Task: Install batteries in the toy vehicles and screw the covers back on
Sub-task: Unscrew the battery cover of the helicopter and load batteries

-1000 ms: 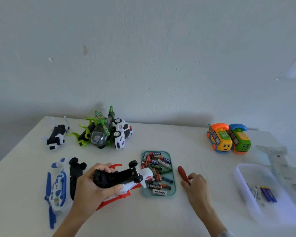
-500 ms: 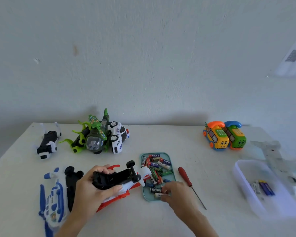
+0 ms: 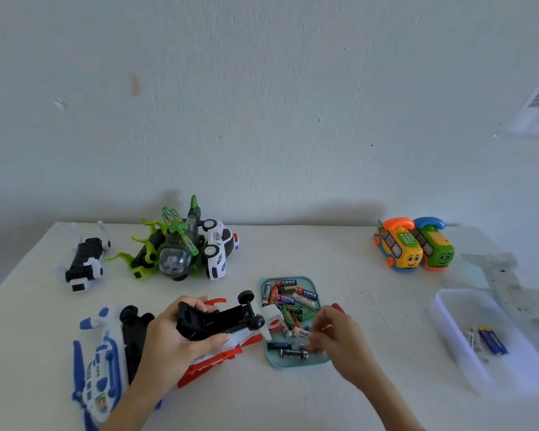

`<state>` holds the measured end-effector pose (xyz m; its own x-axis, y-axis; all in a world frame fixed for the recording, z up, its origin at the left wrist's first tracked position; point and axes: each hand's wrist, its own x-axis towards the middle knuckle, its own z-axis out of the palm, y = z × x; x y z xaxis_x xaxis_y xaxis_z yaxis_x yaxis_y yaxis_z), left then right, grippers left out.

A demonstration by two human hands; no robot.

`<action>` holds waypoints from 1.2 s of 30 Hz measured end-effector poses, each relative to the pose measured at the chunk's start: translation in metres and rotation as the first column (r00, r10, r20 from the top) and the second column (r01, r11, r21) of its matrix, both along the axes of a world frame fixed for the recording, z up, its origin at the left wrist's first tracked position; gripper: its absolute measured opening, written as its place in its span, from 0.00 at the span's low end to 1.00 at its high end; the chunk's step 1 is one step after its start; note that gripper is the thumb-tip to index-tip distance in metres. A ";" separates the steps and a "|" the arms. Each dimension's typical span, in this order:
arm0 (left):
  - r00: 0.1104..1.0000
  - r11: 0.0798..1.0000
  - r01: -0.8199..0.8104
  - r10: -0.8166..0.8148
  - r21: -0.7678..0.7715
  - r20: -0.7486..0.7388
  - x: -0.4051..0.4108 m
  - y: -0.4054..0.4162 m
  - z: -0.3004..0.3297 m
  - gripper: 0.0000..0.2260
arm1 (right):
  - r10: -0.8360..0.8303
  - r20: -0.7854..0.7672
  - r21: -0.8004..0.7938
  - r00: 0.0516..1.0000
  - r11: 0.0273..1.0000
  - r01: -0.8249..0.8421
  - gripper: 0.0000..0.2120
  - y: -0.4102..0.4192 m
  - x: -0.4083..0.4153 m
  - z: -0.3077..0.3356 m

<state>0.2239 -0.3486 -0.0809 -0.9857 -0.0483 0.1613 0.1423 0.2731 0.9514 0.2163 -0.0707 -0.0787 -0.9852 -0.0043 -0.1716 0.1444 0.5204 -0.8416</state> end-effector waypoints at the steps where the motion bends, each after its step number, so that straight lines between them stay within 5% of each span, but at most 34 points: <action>1: 1.000 1.000 -0.001 0.001 0.007 0.010 0.000 0.000 0.001 0.21 | -0.044 0.033 -0.190 0.998 0.980 0.050 0.08 0.001 -0.001 0.001; 5: 0.999 1.000 0.009 -0.010 0.003 0.032 -0.001 0.003 0.002 0.24 | -0.002 0.245 -0.770 0.970 0.607 0.196 0.13 -0.003 -0.002 0.009; 7: 0.999 1.000 0.010 -0.010 0.006 0.034 -0.001 0.003 0.001 0.24 | 0.071 0.277 -0.854 0.958 0.475 0.212 0.18 -0.005 -0.004 0.012; 12: 0.998 0.999 0.041 -0.043 0.035 0.050 0.001 0.002 0.005 0.26 | 0.071 0.270 -0.883 0.960 0.415 0.218 0.20 -0.008 -0.007 0.017; 17: 0.997 0.999 0.038 -0.040 0.036 0.063 0.002 0.002 0.006 0.30 | -0.159 0.267 -0.831 0.950 0.461 0.311 0.08 -0.005 -0.008 0.015; 23: 0.994 0.997 0.079 -0.080 0.013 0.074 0.001 0.005 0.007 0.23 | -0.384 0.068 -0.697 0.921 0.642 0.320 0.14 -0.021 -0.005 0.024; 32: 0.995 0.995 0.094 -0.092 -0.041 0.049 0.001 0.004 0.002 0.21 | -0.096 -0.276 -0.268 0.956 0.963 0.019 0.10 -0.095 0.011 0.028; 36: 0.997 0.997 0.076 -0.076 -0.002 0.026 0.004 0.003 0.000 0.21 | 0.001 -0.545 0.107 0.839 0.992 0.068 0.10 -0.108 0.009 0.003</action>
